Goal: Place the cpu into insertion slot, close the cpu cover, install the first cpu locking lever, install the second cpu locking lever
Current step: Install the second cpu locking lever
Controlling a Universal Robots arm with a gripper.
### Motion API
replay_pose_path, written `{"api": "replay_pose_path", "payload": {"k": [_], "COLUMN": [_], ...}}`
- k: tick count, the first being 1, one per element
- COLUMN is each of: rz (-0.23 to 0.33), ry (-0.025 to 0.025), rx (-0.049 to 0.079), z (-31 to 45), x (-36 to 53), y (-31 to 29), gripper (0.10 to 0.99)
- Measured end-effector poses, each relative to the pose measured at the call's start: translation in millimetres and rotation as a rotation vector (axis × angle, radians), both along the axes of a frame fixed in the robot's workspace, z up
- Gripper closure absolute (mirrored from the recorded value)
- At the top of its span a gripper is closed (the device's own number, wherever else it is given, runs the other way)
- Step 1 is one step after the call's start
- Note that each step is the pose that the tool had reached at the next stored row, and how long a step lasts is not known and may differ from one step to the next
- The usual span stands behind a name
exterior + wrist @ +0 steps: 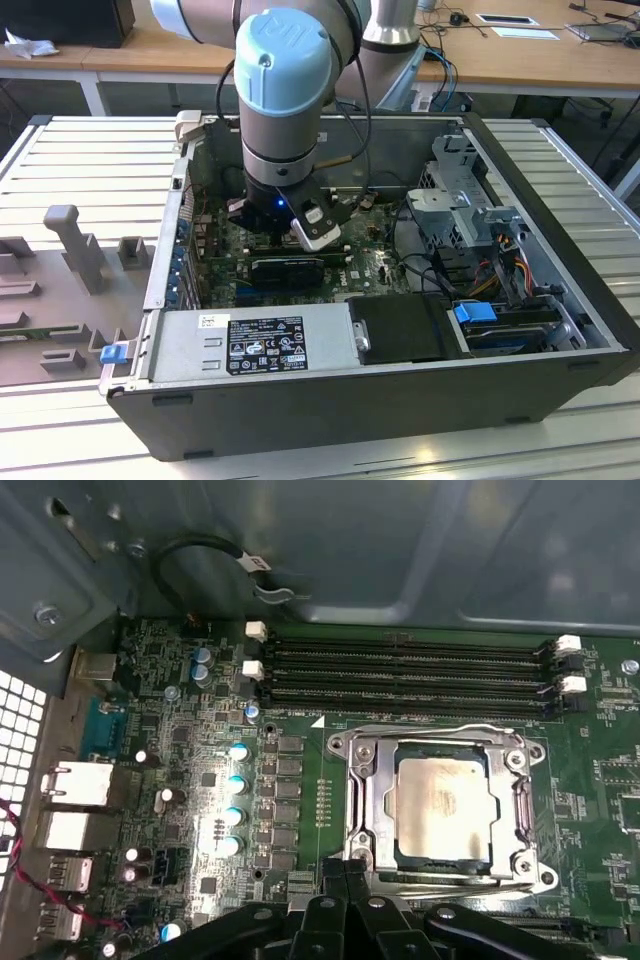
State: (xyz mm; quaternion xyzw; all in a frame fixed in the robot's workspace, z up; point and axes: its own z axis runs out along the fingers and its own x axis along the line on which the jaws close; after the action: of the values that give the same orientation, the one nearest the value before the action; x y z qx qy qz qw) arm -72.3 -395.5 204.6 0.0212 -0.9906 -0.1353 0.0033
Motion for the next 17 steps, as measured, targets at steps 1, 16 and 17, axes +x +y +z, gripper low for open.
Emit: {"api": "replay_pose_path", "payload": {"k": [1,16,17], "rz": [0.000,0.000,0.000], "ry": [-0.0005,-0.0029,-0.0028], "rx": [0.006,0.057,0.057], "z": [-0.8,6.6,12.8], "x": [0.0,-0.7,-0.8], "y": [-0.6,-4.4,-4.4], "gripper": [0.980,0.980,0.980]}}
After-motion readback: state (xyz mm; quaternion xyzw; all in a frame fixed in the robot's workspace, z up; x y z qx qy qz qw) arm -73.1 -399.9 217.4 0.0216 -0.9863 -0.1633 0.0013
